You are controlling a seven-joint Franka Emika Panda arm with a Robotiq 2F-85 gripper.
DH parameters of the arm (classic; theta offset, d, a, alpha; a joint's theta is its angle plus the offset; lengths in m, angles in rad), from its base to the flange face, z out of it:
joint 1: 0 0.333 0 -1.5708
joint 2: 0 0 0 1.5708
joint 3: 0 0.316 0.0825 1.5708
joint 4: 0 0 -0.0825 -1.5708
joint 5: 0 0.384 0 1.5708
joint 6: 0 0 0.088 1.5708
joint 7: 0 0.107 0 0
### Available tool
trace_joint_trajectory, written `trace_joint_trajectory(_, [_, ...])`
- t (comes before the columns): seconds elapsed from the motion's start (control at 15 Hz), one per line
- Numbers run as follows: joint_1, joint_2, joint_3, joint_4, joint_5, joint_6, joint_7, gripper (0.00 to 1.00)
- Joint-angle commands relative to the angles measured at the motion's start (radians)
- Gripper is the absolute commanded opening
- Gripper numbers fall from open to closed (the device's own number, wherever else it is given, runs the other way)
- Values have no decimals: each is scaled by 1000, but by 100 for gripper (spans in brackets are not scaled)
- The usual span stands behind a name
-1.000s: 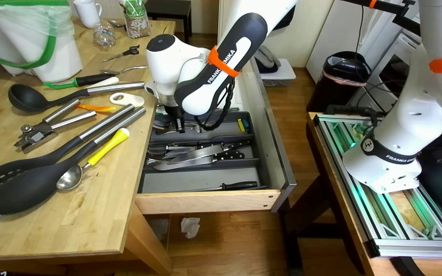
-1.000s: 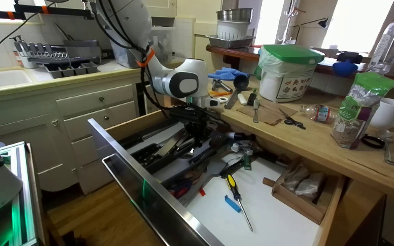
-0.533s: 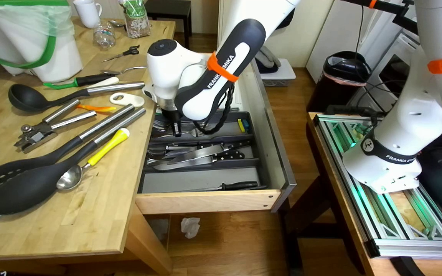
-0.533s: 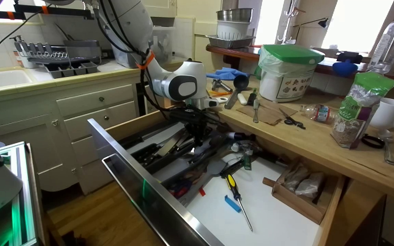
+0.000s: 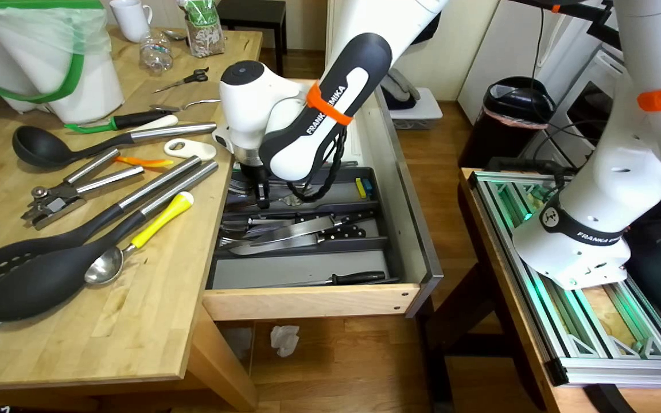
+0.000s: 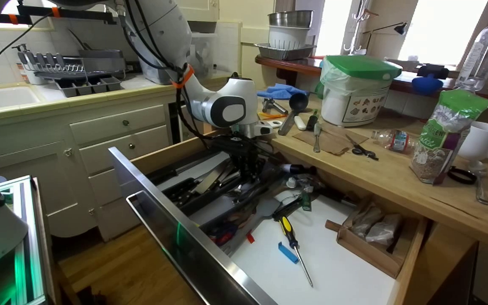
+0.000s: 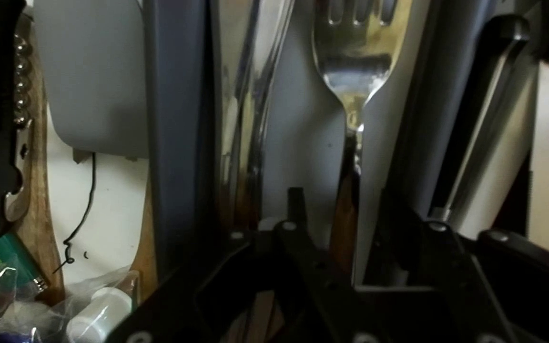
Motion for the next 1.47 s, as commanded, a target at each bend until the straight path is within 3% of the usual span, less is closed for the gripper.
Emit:
trace_joint_trajectory(0.0, [13, -14, -6, -11, 22, -14, 39, 77])
trace_joint_trajectory(0.2, [23, -60, -3, -57, 57, -48, 108, 99])
trace_joint_trajectory(0.27, [15, -73, 10, -72, 81, -66, 116, 100])
trace_joint_trajectory(0.73, [31, -212, -11, -275, 117, 35, 184, 100])
trace_joint_trajectory(1.27, [33, -281, -63, -340, 77, 146, 170, 100])
trace_joint_trajectory(1.4, [39, -263, -82, -325, 43, 181, 164, 81])
